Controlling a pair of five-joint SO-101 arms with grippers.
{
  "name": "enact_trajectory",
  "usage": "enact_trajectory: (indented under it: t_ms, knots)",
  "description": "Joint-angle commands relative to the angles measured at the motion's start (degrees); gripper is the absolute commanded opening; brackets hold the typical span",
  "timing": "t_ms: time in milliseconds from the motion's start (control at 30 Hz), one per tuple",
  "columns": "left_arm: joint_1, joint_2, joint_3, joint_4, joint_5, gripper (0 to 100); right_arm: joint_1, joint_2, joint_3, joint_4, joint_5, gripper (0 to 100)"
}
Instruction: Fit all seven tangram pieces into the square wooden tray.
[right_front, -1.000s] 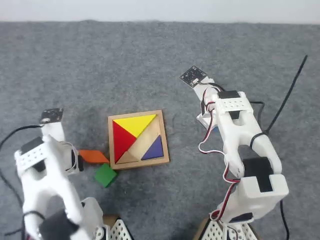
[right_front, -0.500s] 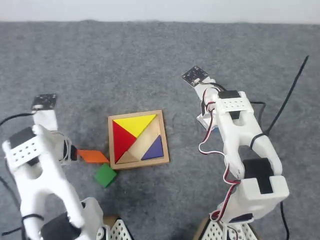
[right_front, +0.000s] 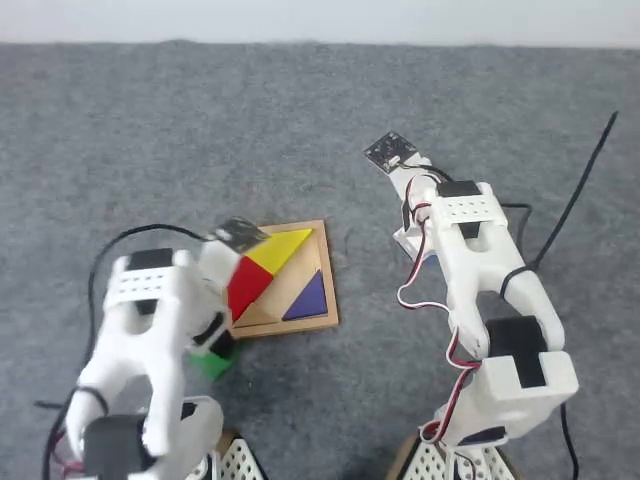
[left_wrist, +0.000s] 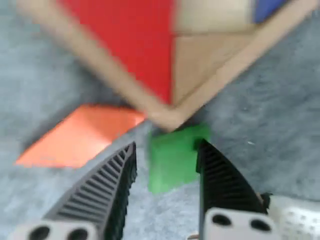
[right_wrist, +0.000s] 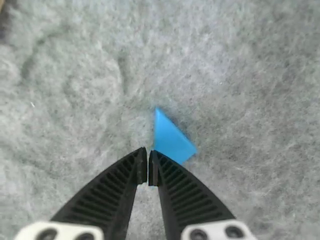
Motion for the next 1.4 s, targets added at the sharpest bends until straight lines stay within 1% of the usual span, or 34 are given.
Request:
enact_trajectory:
  t_ms: [0,133,200,300,500,567,700,867,967,1100,1300,1367]
  knots:
    - [1.05,2.46,-1.54,-1.14,1.49,20,0.84,-3.82,-0.44,0.57,-0.35,2.7]
    - [1.14,4.66,-1.45,-2.46,1.05,20,0.84,-3.74,-0.44,0.57,-0.26,2.7]
    - [1.14,5.89,-0.22,-4.13,-0.97,20,0.84,-3.74,-0.44,0.57,-0.26,2.7]
    - [0.97,6.59,0.57,-4.48,-2.99,20,0.84,-3.74,-0.35,0.48,-0.26,2.7]
    - [1.23,8.88,0.57,-5.45,-2.81,20,0.84,-3.74,-0.35,0.4,-0.26,2.7]
    - [1.41,10.73,0.48,-4.31,-2.81,21,0.84,-3.74,-0.35,0.4,-0.26,2.7]
    - [1.05,15.82,-3.38,-4.48,0.35,21,0.84,-3.74,-0.35,0.31,-0.18,2.7]
    - [-0.7,18.73,-6.2,-4.22,0.7,21,0.84,-3.74,-0.35,0.31,-0.18,2.7]
    - [-4.04,16.0,-5.41,-4.92,0.35,20,0.84,-3.74,-0.35,0.31,-0.18,2.7]
    - [-8.79,9.85,-2.33,-8.35,0.26,20,0.84,-3.74,-0.35,0.22,-0.18,2.7]
    - [-16.7,-4.22,3.12,-13.01,0.35,20,0.84,-3.74,-0.35,0.22,-0.18,2.7]
    - [-19.52,-9.32,3.82,-12.66,0.35,20,0.84,-3.74,-0.35,0.22,-0.18,2.7]
